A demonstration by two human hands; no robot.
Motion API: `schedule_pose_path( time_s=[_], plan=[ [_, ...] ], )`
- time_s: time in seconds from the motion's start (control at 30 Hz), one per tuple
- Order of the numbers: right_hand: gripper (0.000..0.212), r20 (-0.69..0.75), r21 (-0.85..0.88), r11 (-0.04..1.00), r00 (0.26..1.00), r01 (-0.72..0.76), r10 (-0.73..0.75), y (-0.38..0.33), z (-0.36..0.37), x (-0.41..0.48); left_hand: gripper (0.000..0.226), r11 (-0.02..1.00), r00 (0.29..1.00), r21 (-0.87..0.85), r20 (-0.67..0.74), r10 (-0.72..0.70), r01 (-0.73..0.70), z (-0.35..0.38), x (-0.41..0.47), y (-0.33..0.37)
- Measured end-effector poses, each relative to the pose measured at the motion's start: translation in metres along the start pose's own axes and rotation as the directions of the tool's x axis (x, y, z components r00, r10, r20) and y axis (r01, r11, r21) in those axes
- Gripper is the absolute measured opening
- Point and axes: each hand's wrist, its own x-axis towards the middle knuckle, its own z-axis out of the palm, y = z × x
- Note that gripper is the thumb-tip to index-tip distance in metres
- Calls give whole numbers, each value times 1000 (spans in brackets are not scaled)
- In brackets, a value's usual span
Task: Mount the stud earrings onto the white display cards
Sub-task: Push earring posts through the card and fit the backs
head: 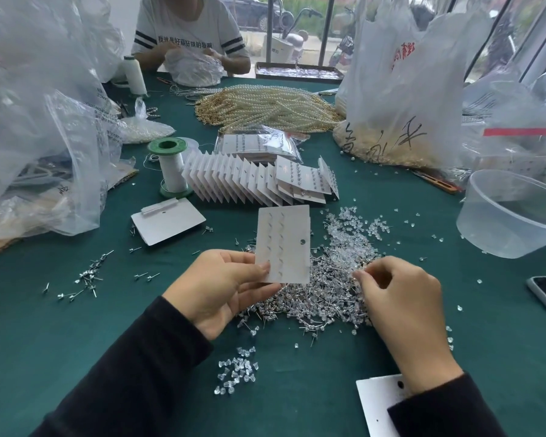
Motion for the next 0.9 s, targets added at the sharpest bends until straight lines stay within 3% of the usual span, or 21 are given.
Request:
schedule_pose_path(
  time_s=[0.27,0.57,0.77,0.9],
  plan=[
    [18,-59,293,955,996,-47,67,2,-2,1,13,997,997,71,-57,46,-42,2,0,-3],
    [29,39,588,808,999,-22,-1,-10,0,-6,4,986,987,128,-107,118,-104,11,0,-13],
    [21,-40,646,756,993,110,-111,-21,3,-15,4,969,970,180,-146,195,-168,19,-1,-19],
    [5,-130,465,804,927,371,-353,-32,8,-21,13,937,956,270,-130,261,-220,23,-2,-24]
  ],
)
